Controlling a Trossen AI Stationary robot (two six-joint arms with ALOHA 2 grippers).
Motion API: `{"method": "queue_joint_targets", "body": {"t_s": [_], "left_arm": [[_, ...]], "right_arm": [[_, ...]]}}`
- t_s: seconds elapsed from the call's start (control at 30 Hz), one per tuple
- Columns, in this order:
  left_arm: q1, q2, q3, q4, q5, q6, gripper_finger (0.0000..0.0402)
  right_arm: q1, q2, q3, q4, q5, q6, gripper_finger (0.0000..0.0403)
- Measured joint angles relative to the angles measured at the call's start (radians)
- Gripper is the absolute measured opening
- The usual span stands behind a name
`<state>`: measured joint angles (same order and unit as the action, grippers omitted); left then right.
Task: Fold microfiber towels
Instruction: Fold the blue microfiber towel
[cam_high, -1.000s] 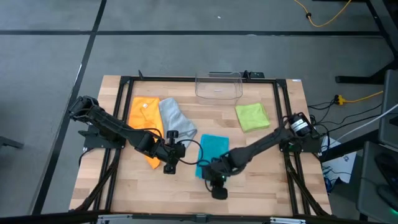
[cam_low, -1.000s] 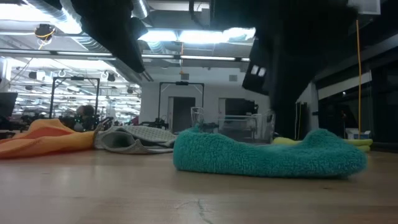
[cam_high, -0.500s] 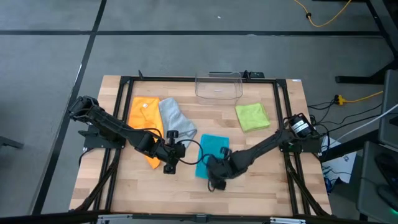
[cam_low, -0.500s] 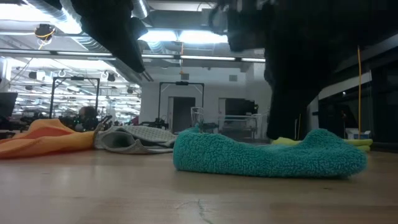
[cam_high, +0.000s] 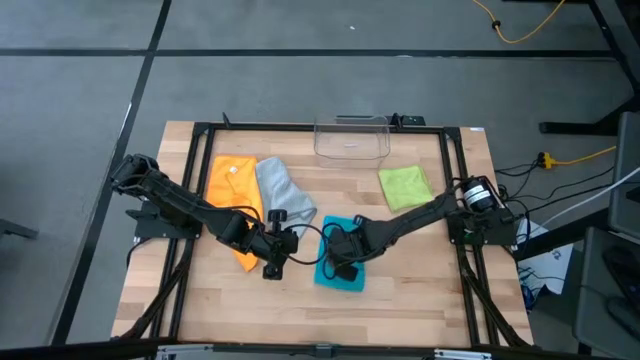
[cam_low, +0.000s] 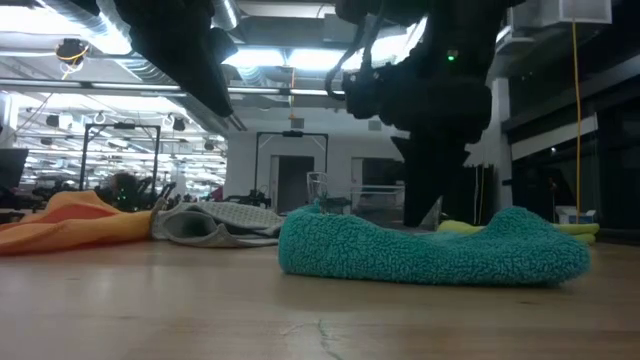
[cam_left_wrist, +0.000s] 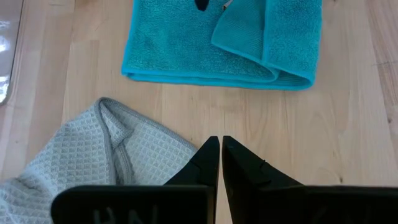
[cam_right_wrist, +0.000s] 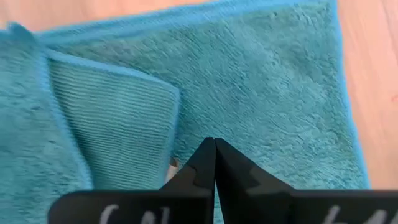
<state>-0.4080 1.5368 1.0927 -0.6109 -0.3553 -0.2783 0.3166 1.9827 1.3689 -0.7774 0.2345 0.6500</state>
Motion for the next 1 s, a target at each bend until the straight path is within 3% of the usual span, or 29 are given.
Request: {"method": "queue_joint_targets", "body": {"t_s": [0.3,0.53,0.8,1.0], "left_arm": [[0.0,0.0,0.0,0.0,0.0,0.0,0.0014],[0.0,0.0,0.0,0.002,0.0,0.0,0.0014],[0.0,0.0,0.0,0.003,0.0,0.0,0.0014],[0.0,0.0,0.0,0.003,0.0,0.0,0.0014]], "right_arm": [[-0.001,0.029,-0.001,0.017,-0.002,0.003,0.0016],[-0.001,0.032,0.0,0.086,-0.086,-0.013,0.0007],[0.024,0.032,0.0,0.266,-0.319,-0.087,0.0017],[0.065,0.032,0.0,0.446,-0.576,-0.132,0.0015]]}}
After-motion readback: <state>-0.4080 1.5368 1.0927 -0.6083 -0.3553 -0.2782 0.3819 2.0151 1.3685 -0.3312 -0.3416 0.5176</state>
